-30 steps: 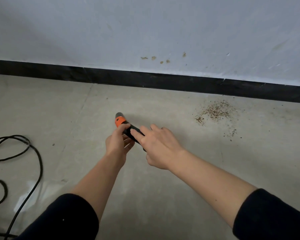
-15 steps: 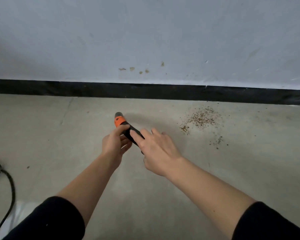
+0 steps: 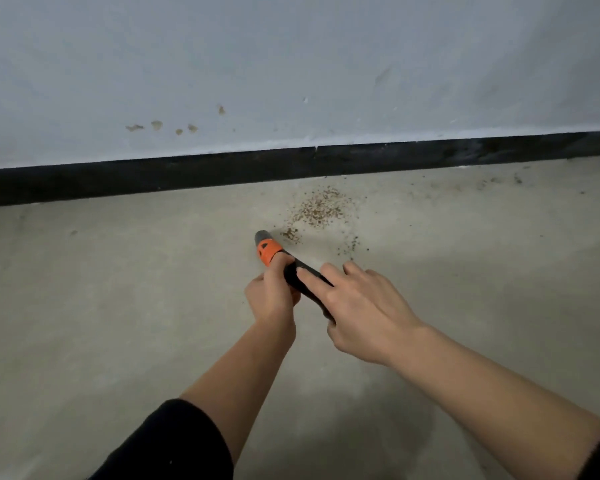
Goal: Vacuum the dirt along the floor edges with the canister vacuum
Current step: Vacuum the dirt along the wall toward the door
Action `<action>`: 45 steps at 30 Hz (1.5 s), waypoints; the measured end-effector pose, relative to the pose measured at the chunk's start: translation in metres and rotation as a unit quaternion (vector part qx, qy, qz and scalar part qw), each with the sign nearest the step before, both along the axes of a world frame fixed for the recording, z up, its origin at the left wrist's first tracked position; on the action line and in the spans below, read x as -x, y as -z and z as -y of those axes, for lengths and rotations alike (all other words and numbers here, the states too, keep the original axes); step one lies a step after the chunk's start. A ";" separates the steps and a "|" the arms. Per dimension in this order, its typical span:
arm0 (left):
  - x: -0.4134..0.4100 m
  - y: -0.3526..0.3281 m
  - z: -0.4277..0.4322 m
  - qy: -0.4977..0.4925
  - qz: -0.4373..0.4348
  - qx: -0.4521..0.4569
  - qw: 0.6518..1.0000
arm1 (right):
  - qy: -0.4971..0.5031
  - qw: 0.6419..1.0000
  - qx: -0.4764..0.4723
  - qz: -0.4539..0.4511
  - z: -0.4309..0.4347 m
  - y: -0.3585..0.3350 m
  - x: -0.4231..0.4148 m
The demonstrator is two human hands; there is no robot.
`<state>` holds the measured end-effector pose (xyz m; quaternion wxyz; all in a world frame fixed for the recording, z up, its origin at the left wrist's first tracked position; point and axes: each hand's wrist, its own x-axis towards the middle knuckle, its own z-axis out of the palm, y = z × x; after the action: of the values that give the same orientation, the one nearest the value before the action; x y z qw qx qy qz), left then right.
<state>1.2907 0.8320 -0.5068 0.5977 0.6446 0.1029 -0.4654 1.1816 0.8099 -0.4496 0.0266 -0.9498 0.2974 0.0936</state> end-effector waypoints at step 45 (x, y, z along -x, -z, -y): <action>0.021 0.009 0.042 0.078 -0.045 0.033 0.995 | 0.060 0.997 0.035 -0.020 0.029 -0.009 0.020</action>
<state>1.2696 0.7900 -0.5162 0.5752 0.6091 0.0634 -0.5423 1.1612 0.7810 -0.4411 -0.0072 -0.9287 0.3571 0.0999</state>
